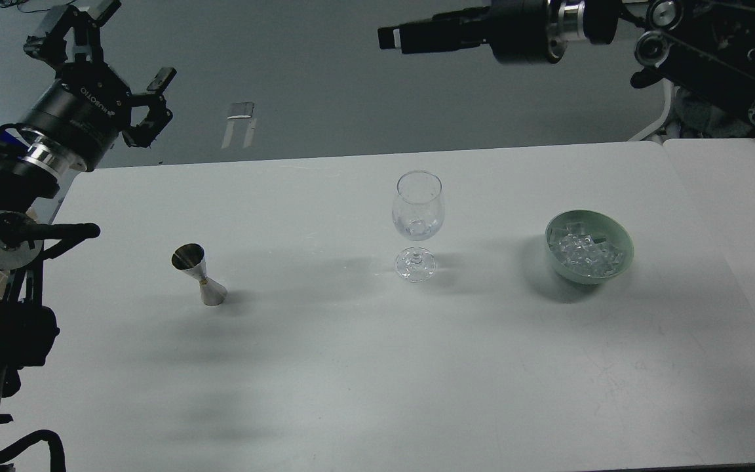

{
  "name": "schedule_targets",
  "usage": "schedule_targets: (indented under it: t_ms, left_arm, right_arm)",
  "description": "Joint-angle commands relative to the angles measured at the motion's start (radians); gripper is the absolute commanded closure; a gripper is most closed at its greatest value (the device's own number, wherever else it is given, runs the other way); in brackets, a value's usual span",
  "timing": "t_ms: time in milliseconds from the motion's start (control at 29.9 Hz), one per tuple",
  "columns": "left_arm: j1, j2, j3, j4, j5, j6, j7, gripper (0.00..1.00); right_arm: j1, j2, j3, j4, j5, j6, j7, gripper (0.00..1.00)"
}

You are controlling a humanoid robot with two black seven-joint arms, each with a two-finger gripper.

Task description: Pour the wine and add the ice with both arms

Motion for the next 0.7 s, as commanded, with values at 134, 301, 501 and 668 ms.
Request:
schedule_targets:
  t_ms: [134, 301, 501, 668]
  left_arm:
    - [-0.081, 0.000, 0.000, 0.122, -0.010, -0.091, 0.002, 0.02]
    - [-0.132, -0.016, 0.000, 0.242, -0.017, -0.091, 0.000, 0.02]
    - [-0.226, -0.065, 0.012, 0.422, -0.041, -0.091, -0.001, 0.02]
    - [-0.284, -0.099, 0.014, 0.534, -0.047, -0.091, -0.001, 0.02]
  right_arm:
    - [-0.156, 0.000, 0.165, -0.155, 0.463, -0.012, 0.009, 0.01]
    - [-0.360, 0.041, 0.383, -0.164, 0.533, -0.024, 0.014, 0.01]
    - [-0.514, 0.153, 0.617, -0.232, 0.539, -0.018, 0.022, 0.01]
    - [-0.577, 0.199, 0.713, -0.235, 0.541, -0.010, 0.049, 0.01]
